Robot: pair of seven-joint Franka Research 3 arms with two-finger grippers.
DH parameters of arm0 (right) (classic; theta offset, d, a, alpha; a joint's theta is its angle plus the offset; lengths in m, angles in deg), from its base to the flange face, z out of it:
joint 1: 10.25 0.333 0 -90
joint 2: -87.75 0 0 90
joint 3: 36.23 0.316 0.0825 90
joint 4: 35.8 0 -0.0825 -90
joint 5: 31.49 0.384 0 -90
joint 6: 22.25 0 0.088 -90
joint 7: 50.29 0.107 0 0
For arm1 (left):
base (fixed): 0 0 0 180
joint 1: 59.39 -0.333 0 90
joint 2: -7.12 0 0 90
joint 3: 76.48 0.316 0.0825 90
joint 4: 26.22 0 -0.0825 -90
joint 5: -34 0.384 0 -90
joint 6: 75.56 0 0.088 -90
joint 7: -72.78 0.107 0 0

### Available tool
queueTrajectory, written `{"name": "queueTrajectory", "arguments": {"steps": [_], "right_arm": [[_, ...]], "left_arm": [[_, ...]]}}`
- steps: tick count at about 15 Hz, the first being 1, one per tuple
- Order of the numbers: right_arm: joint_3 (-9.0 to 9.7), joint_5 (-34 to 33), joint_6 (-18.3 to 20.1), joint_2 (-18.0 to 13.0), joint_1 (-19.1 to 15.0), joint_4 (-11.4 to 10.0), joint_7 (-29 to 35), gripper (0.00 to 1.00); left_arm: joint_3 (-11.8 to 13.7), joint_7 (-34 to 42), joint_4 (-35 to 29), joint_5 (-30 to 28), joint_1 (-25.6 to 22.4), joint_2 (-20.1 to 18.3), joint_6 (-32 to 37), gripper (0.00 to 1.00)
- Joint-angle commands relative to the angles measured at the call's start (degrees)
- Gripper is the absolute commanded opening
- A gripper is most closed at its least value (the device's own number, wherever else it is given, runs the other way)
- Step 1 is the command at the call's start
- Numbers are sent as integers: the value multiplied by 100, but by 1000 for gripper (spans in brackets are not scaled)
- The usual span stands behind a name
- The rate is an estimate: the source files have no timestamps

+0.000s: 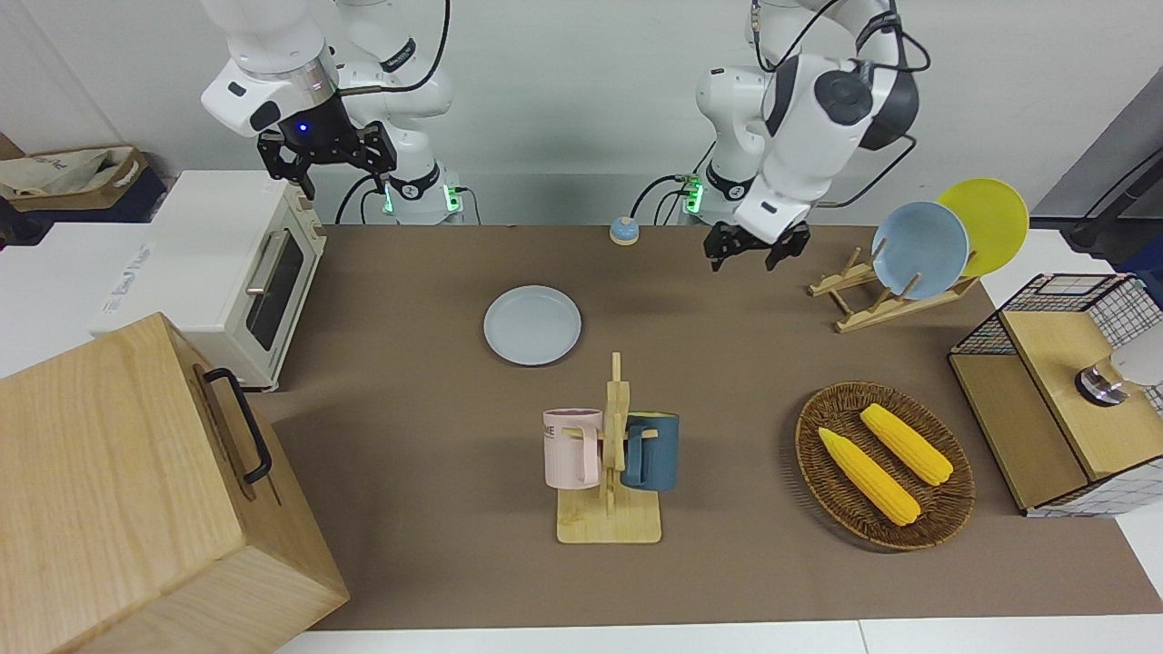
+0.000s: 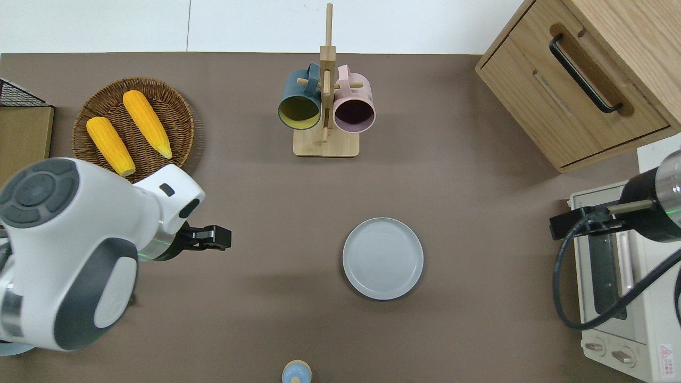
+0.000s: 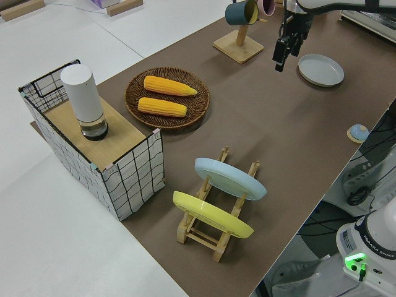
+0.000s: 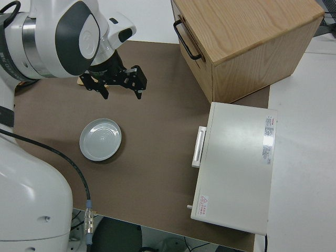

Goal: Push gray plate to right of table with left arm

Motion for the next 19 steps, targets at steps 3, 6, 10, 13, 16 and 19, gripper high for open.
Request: {"name": "queueTrajectory", "arguments": {"steps": [3,6,10,13,16,19], "right_arm": [[92,25,89,-14,-107,53,75,983],[92,25,89,-14,-107,53,66,983],[92,25,89,-14,-107,53,75,983],[92,25,89,-14,-107,53,66,983],[92,25,89,-14,-107,53,66,983],[92,25,89,-14,-107,53,66,983]], "left_arm": [[609,982,424,93,-66,-391,805,993],[934,1361,459,365,-58,-497,1042,993],[1119,1520,731,560,-66,-559,1218,993],[1129,1520,758,560,-66,-568,1227,995],[1120,1520,758,612,-57,-559,1175,995],[1111,1520,750,639,-49,-568,1139,995]]}}
